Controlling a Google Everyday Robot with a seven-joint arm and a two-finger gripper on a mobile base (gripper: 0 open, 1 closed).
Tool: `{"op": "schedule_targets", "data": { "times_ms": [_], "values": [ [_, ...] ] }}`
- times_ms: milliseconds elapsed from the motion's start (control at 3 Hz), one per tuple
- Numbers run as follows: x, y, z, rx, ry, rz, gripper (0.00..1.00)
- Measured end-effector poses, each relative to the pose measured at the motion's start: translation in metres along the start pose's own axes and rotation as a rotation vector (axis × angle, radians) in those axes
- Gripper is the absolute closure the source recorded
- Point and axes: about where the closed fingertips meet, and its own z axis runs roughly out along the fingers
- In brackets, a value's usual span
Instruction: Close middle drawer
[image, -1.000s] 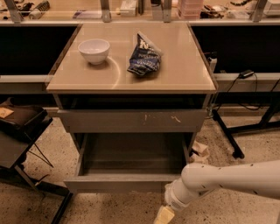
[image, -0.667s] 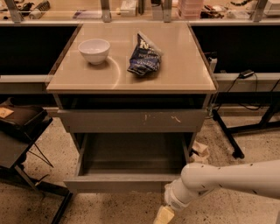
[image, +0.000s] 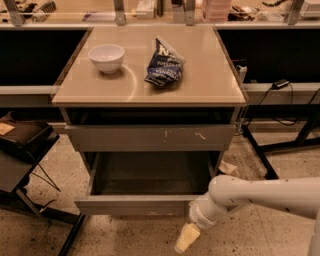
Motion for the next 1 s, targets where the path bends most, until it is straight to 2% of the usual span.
{"op": "schedule_targets", "data": {
  "times_ms": [333,667,1000],
  "values": [
    [-0.016,-0.027,0.000,0.008,0.015,0.002,0.00],
    [-0.016,-0.027,0.000,0.008,0.015,0.002,0.00],
    [-0.014,-0.038,0.003,-0.035,-0.020,0.023,0.00]
  ]
}}
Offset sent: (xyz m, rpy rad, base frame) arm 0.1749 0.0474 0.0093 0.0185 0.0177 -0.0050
